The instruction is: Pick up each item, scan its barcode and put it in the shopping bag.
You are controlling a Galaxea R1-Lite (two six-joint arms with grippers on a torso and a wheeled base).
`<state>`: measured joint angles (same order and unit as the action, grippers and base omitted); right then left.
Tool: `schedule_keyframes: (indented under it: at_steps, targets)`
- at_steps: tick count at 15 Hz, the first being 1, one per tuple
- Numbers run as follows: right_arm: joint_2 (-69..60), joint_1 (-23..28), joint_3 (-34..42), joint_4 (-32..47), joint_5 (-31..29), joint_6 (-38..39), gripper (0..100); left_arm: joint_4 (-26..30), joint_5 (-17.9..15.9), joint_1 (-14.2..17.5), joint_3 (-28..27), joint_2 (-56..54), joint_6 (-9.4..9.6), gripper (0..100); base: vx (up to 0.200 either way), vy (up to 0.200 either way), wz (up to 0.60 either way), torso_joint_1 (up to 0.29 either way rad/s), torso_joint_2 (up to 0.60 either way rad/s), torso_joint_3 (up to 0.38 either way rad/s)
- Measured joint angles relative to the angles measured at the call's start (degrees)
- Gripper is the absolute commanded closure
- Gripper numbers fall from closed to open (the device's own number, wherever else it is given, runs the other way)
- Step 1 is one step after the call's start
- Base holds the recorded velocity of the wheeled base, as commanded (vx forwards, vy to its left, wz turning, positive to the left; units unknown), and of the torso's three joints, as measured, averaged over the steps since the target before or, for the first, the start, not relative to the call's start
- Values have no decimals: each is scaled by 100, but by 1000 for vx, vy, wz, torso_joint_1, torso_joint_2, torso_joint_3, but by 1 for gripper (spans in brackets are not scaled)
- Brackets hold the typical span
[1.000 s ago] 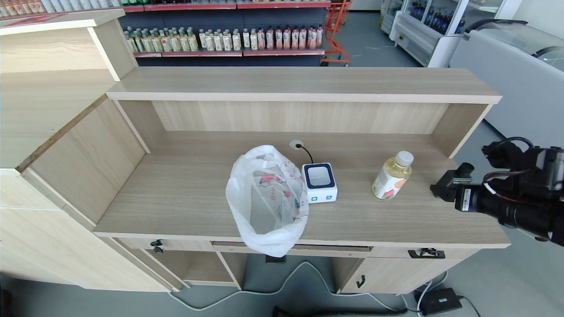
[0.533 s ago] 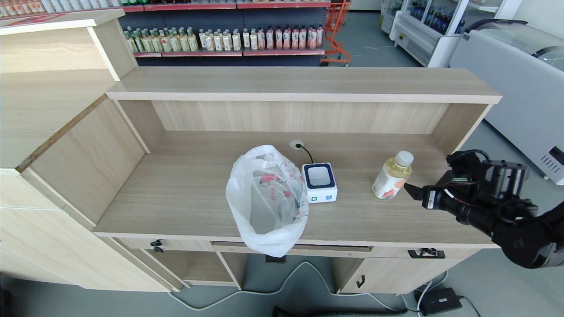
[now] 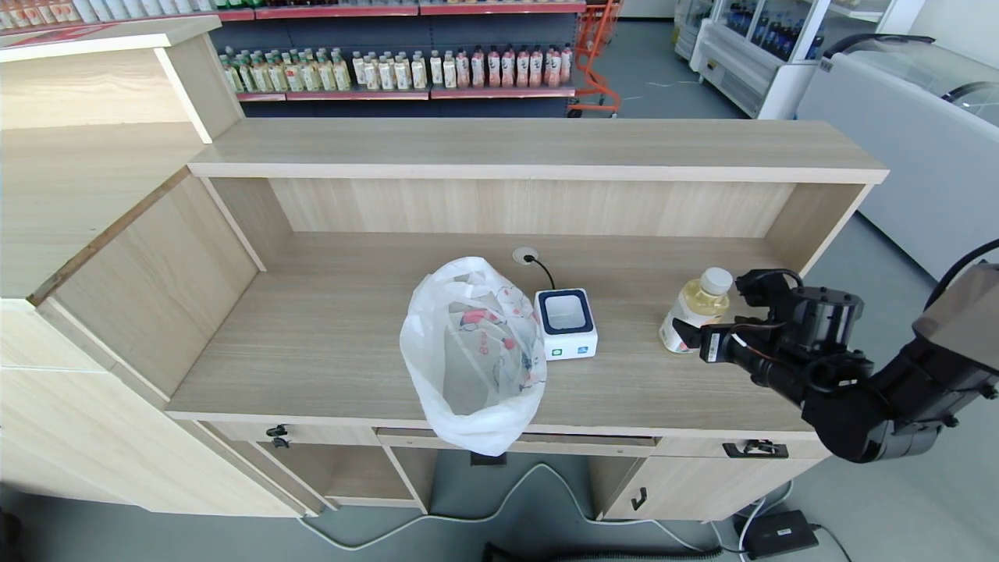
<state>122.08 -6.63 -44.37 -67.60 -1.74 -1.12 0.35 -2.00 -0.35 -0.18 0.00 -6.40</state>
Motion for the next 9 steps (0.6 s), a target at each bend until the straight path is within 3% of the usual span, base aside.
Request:
schedule_keyframes:
  at_steps: [9]
  targets:
    - [501,29,-761,111,55,-111,0,-2,0,0,0,0,0,0,0,0,0,0,0,0]
